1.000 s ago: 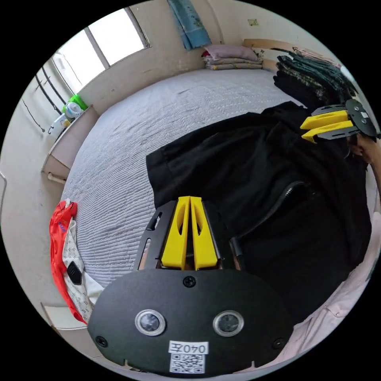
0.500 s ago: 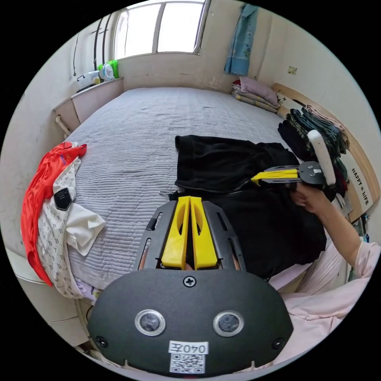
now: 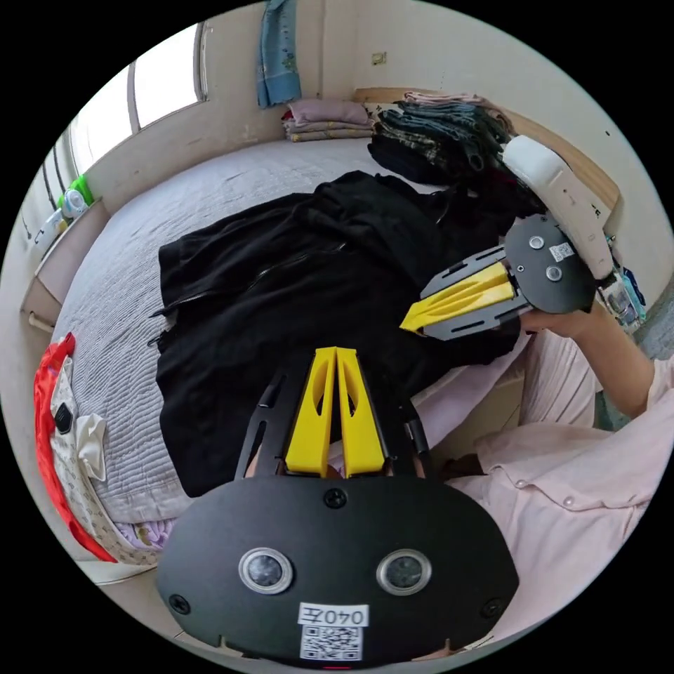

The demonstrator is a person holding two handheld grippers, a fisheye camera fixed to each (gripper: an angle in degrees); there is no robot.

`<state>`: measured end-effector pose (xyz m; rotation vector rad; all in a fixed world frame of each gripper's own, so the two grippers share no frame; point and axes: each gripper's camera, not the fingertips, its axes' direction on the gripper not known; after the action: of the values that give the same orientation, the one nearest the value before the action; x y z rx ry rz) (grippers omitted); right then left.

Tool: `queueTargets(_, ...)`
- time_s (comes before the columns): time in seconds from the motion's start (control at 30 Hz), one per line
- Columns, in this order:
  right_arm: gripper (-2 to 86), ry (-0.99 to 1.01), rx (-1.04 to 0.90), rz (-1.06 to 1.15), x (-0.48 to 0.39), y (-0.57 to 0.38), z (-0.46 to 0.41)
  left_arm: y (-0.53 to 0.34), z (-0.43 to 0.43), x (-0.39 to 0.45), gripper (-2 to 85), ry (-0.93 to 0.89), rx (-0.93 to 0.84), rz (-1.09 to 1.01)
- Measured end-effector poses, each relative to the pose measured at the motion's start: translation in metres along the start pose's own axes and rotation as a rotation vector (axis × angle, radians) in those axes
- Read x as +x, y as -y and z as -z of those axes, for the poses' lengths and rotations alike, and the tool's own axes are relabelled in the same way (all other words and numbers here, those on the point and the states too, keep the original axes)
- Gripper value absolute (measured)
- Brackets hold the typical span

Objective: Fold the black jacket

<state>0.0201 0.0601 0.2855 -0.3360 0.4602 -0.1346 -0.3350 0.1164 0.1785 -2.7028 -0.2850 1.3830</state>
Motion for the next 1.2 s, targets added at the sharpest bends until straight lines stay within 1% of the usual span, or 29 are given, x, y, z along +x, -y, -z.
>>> queueTargets(0.03, -1.0, -0.034, -0.019, -0.022, -0.01, -0.011, -0.021, 0.002, -0.01, 0.005, -0.9, 0.02, -0.041, -0.016)
queueTargets(0.07, -1.0, -0.084, 0.065, -0.031, -0.018, -0.024, -0.023, 0.005, -0.033, 0.013, -0.9, 0.057, -0.127, -0.05)
queueTargets(0.1, -1.0, -0.1, 0.069, -0.031, -0.021, -0.028, -0.024, 0.005, -0.035, 0.016, -0.9, 0.072, -0.072, -0.047)
queueTargets(0.13, -1.0, -0.119, 0.073, -0.025, -0.025, -0.035, -0.026, 0.006, -0.035, 0.015, -0.9, 0.059, -0.083, -0.032)
queueTargets(0.2, -1.0, -0.122, 0.072, -0.011, -0.026, -0.045, -0.029, 0.01, -0.034, 0.003, -0.8, -0.023, -0.1, 0.04)
queueTargets(0.3, -1.0, -0.068, 0.079, -0.043, -0.014, -0.065, -0.019, 0.017, -0.027, -0.001, -0.9, -0.051, -0.14, 0.094)
queueTargets(0.33, -0.9, -0.07, 0.156, -0.08, -0.006, -0.081, -0.004, 0.019, -0.024, 0.001, -0.9, -0.032, -0.14, 0.096)
queueTargets(0.37, -0.9, -0.099, 0.253, -0.129, 0.006, -0.102, 0.014, 0.024, -0.013, 0.01, -0.9, 0.025, -0.108, 0.073)
queueTargets(0.4, -0.9, -0.12, 0.289, -0.159, 0.013, -0.114, 0.022, 0.031, -0.003, 0.021, -0.9, 0.059, -0.082, 0.037)
queueTargets(0.47, -0.9, -0.217, 0.351, -0.298, 0.053, -0.162, 0.045, 0.05, 0.006, 0.039, -0.9, 0.063, -0.054, -0.019)
queueTargets(0.6, -0.3, -0.31, 0.343, -0.504, 0.123, -0.243, 0.059, 0.116, 0.002, 0.093, -0.9, 0.068, 0.012, -0.191)
queueTargets(0.7, 3.1, -0.345, 0.257, -0.597, 0.167, -0.304, 0.05, 0.166, -0.017, 0.137, -0.8, 0.123, 0.047, -0.291)
queueTargets(0.77, 6.3, -0.393, 0.149, -0.653, 0.194, -0.342, 0.032, 0.19, -0.034, 0.158, -0.8, 0.118, 0.037, -0.329)
queueTargets(0.8, 6.5, -0.397, 0.115, -0.663, 0.201, -0.35, 0.027, 0.202, -0.047, 0.168, -0.8, 0.117, 0.021, -0.344)
queueTargets(0.83, 7.0, -0.384, 0.048, -0.665, 0.213, -0.364, 0.016, 0.207, -0.054, 0.172, -0.8, 0.122, 0.01, -0.346)
queueTargets(0.87, 7.0, -0.341, 0.021, -0.631, 0.221, -0.374, 0.007, 0.213, -0.068, 0.178, -0.9, 0.139, -0.022, -0.339)
queueTargets(0.9, 7.0, -0.312, 0.026, -0.607, 0.224, -0.378, 0.004, 0.216, -0.082, 0.181, -0.9, 0.142, -0.049, -0.337)
queueTargets(0.97, 7.2, -0.192, 0.087, -0.504, 0.229, -0.386, -0.003, 0.217, -0.105, 0.18, -0.8, 0.13, -0.095, -0.325)
queueTargets(1.0, 7.2, -0.172, 0.098, -0.481, 0.23, -0.386, -0.005, 0.216, -0.12, 0.176, -0.8, 0.133, -0.124, -0.301)
queueTargets(1.1, 7.0, -0.157, 0.081, -0.394, 0.242, -0.38, -0.023, 0.216, -0.124, 0.167, -0.9, 0.131, -0.091, -0.282)
queueTargets(1.2, 5.4, -0.112, 0.014, -0.352, 0.258, -0.377, -0.05, 0.227, -0.12, 0.157, -0.9, 0.124, -0.115, -0.25)
